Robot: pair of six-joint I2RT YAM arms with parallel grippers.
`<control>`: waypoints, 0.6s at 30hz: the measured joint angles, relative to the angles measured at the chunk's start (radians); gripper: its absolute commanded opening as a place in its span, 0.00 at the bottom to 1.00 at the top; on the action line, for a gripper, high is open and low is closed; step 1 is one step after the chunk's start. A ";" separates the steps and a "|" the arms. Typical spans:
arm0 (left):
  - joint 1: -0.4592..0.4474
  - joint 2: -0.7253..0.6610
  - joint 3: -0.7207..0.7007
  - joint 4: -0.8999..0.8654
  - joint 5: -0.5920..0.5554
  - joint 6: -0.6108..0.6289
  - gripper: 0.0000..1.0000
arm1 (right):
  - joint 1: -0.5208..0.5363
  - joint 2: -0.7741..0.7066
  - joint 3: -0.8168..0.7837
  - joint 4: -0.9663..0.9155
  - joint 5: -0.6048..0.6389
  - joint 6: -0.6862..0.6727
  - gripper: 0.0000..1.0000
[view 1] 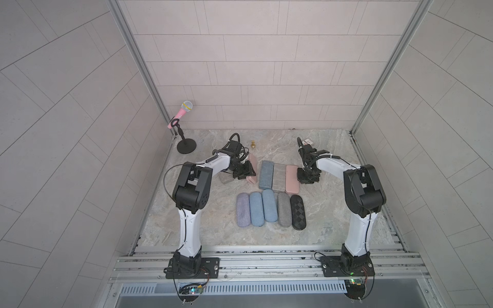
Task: Close the glasses case
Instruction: Place the glasses case at the center of the board.
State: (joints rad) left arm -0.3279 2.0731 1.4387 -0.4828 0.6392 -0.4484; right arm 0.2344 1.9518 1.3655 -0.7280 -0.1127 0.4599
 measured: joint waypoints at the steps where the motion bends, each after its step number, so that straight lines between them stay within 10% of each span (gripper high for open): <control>1: -0.003 -0.003 -0.011 0.001 0.002 -0.001 0.42 | 0.000 0.000 0.000 0.000 0.000 0.000 0.23; 18: -0.011 -0.165 -0.181 0.023 0.014 -0.034 0.29 | 0.017 -0.019 -0.013 0.002 -0.014 0.004 0.24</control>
State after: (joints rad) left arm -0.3389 1.9083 1.2579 -0.4603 0.6529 -0.4828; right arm 0.2516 1.9324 1.3521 -0.7258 -0.1265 0.4641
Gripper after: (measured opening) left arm 0.331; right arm 0.242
